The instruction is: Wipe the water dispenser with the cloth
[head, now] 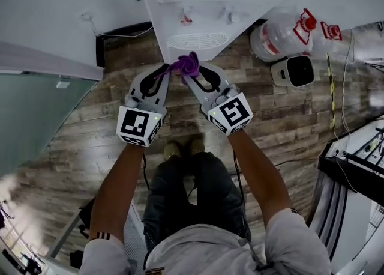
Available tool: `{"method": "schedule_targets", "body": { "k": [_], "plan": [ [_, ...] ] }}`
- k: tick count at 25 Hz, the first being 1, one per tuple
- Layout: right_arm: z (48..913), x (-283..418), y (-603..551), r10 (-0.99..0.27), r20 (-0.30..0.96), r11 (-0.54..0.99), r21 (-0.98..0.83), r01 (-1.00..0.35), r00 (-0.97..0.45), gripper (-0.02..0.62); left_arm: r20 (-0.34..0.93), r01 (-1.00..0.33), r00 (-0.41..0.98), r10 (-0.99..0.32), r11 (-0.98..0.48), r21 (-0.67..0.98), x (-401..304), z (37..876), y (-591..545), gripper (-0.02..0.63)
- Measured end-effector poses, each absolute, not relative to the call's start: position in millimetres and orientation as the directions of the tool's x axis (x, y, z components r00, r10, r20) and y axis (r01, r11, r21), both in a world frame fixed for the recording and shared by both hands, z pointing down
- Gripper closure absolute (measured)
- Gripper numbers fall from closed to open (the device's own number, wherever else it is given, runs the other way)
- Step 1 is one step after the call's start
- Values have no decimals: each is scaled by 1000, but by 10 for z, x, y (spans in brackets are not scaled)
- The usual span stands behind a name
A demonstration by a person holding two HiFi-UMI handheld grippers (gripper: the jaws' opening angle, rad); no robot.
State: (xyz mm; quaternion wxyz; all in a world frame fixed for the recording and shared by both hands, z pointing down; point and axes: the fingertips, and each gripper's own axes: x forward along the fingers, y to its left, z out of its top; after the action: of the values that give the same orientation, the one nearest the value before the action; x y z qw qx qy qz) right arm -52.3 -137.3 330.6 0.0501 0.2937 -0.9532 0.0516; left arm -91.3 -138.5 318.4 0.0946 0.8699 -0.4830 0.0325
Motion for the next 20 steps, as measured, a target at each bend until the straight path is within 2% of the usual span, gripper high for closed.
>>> {"method": "schedule_targets", "body": {
  "k": [20],
  "plan": [
    [392,-496,-1201,-601,-32,796,-123,-593,-799,497,-8,-827,552,-834,-549,119,-918,307,-952,607]
  ]
}}
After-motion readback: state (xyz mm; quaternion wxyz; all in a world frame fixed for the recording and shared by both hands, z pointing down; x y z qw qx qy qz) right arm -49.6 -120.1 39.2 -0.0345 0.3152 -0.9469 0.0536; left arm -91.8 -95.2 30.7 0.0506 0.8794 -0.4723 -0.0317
